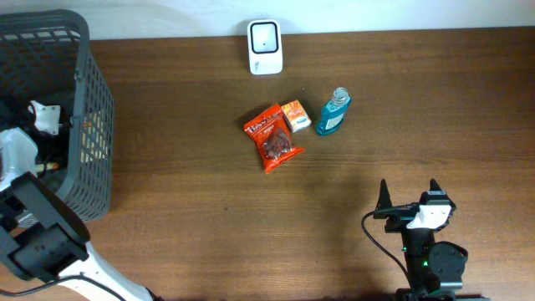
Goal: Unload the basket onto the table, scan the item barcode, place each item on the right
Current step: 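Reach into the basket and grasp the dark snack packet with left gripper, then place the dark packet on the table left of the red bag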
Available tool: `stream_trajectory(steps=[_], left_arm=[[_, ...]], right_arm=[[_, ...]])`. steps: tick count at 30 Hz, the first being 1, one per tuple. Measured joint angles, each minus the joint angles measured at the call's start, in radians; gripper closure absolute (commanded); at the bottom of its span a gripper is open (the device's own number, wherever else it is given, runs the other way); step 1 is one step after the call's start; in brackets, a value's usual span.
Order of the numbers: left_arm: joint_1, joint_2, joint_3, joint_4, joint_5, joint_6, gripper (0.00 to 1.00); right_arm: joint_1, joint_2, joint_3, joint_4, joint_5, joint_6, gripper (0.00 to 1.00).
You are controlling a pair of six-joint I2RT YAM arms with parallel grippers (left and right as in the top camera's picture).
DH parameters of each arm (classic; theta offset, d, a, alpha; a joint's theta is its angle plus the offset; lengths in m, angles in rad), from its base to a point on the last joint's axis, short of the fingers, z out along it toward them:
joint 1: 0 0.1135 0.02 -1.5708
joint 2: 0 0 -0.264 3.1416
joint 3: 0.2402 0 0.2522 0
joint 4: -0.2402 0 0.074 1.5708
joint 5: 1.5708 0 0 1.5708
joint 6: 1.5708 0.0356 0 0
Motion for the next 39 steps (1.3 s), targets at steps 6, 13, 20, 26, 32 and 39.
stream_trajectory(steps=[6, 13, 20, 26, 32, 39], left_arm=[[0.000, -0.007, 0.062, 0.000, 0.062, -0.129, 0.80], [0.000, -0.195, 0.181, 0.045, 0.232, -0.307, 0.83], [-0.048, -0.391, 0.222, 0.224, 0.634, -0.601, 0.82], [-0.390, -0.410, 0.232, 0.178, 0.736, -0.747, 0.80], [-0.753, -0.353, 0.234, -0.105, 0.371, -0.767, 0.75], [-0.961, -0.098, 0.234, -0.296, 0.003, -0.769, 0.69]], right_arm=[[0.000, 0.000, 0.000, 0.000, 0.000, 0.000, 0.02], [0.000, 0.000, 0.000, 0.000, 0.000, 0.001, 0.02], [0.000, 0.000, 0.000, 0.000, 0.000, 0.000, 0.01], [0.000, 0.000, 0.000, 0.000, 0.000, 0.000, 0.02], [0.000, 0.000, 0.000, 0.000, 0.000, 0.000, 0.01], [0.000, 0.000, 0.000, 0.000, 0.000, 0.000, 0.02]])
